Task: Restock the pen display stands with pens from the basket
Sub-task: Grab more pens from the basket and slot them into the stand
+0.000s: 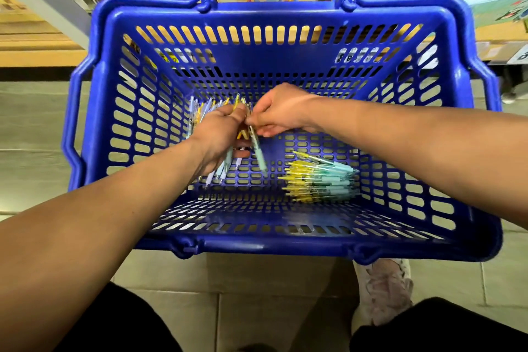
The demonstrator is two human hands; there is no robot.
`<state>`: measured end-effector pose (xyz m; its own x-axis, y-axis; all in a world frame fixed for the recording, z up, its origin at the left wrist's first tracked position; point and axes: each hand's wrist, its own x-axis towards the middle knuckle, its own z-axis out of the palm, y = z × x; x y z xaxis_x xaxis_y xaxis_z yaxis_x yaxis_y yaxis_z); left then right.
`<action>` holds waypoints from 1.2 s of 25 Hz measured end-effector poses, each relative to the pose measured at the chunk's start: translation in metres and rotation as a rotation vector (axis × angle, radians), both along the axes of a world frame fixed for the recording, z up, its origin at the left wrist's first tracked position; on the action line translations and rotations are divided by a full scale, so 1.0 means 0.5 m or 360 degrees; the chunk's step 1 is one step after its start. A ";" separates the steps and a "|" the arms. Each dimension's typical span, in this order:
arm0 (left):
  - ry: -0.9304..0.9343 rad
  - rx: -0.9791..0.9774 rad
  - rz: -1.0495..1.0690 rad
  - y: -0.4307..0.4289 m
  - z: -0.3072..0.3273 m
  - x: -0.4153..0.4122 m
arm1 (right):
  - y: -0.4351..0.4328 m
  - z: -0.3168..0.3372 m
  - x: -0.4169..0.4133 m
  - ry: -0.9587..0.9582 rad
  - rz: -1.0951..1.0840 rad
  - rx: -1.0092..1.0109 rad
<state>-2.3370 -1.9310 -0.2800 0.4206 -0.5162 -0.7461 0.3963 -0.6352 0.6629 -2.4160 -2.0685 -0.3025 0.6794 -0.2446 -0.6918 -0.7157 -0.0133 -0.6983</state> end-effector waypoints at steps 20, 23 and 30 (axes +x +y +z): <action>0.0096 0.0111 -0.0007 0.001 0.006 0.000 | -0.009 -0.076 -0.107 0.0807 0.1463 -0.1232; 0.0096 0.0125 -0.0037 0.005 0.004 0.005 | -0.022 -0.073 -0.109 0.0726 0.1340 -0.1214; 0.0140 -0.0002 0.0035 -0.002 0.005 0.011 | -0.047 0.001 0.005 -0.0052 0.0142 -0.0427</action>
<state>-2.3316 -1.9321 -0.2773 0.3647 -0.5083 -0.7801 0.4671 -0.6250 0.6255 -2.4136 -2.0922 -0.3023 0.7275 -0.3542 -0.5876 -0.6805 -0.2626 -0.6841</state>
